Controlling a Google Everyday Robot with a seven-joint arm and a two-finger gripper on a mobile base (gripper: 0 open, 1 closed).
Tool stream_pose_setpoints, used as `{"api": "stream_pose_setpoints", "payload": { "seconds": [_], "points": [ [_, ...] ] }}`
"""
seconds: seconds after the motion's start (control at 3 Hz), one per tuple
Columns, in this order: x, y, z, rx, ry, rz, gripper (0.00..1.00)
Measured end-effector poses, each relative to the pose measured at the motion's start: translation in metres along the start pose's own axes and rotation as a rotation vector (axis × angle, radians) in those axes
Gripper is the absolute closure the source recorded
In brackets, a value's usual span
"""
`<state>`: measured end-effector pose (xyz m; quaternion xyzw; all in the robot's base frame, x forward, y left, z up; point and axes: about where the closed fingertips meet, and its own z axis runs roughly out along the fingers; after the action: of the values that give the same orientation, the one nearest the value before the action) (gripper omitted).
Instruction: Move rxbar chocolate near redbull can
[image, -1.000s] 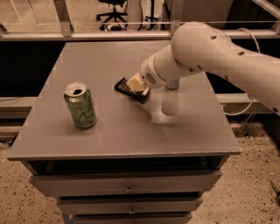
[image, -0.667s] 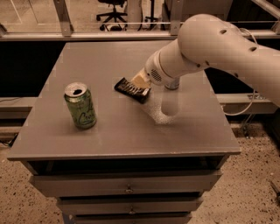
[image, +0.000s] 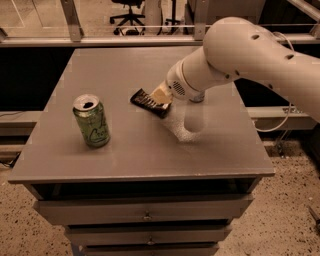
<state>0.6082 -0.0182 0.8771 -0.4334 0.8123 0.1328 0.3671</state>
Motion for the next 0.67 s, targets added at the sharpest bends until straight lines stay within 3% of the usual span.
{"api": "stream_pose_setpoints", "payload": {
  "seconds": [0.33, 0.67],
  "points": [
    [0.0022, 0.0014, 0.0066, -0.002, -0.001, 0.019, 0.30],
    [0.0014, 0.0025, 0.0115, -0.003, -0.006, 0.029, 0.08]
  ]
}}
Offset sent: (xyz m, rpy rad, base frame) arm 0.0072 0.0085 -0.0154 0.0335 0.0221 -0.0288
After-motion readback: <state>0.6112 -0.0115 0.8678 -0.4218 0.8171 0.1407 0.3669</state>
